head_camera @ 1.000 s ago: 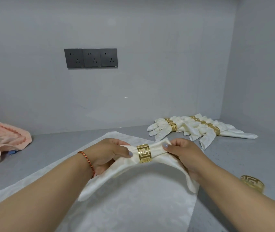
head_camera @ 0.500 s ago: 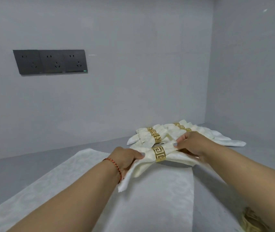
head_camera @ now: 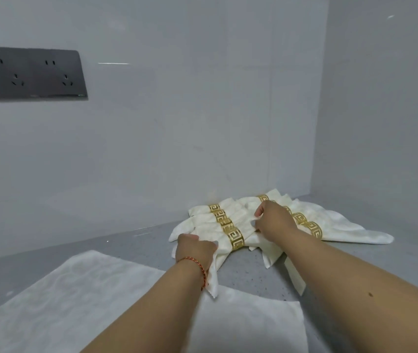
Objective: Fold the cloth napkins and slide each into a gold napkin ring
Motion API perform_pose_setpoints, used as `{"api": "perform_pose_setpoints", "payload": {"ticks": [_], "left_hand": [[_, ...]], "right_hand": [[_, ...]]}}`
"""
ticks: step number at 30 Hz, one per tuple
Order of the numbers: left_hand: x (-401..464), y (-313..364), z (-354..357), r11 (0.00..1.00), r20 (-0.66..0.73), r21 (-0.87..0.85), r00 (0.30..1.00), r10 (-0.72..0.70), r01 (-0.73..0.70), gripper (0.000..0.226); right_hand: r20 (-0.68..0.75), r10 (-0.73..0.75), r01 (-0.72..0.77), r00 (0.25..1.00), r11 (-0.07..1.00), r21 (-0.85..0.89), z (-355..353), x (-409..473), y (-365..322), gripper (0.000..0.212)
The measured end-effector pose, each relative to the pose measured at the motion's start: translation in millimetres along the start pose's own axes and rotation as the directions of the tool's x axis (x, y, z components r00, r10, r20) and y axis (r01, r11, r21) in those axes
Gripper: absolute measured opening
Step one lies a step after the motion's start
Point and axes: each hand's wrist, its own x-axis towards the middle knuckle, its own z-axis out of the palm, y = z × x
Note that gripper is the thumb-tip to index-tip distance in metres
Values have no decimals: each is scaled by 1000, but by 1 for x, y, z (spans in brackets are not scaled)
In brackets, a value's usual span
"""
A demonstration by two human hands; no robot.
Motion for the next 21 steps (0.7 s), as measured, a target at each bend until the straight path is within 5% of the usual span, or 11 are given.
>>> {"api": "perform_pose_setpoints", "payload": {"ticks": [10, 15, 21], "left_hand": [[0, -8, 5, 899, -116, 406, 966, 230, -166, 51], [-16, -3, -24, 888, -120, 387, 942, 314, -247, 47], [-53, -13, -81, 909, -139, 315, 934, 328, -272, 27]], "right_hand": [[-51, -30, 17, 998, 971, -238, 14, 9, 4, 16], [-181, -149, 79, 972, 936, -342, -6, -13, -13, 18], [-226, -265, 240, 937, 962, -131, -10, -70, -59, 17]]}}
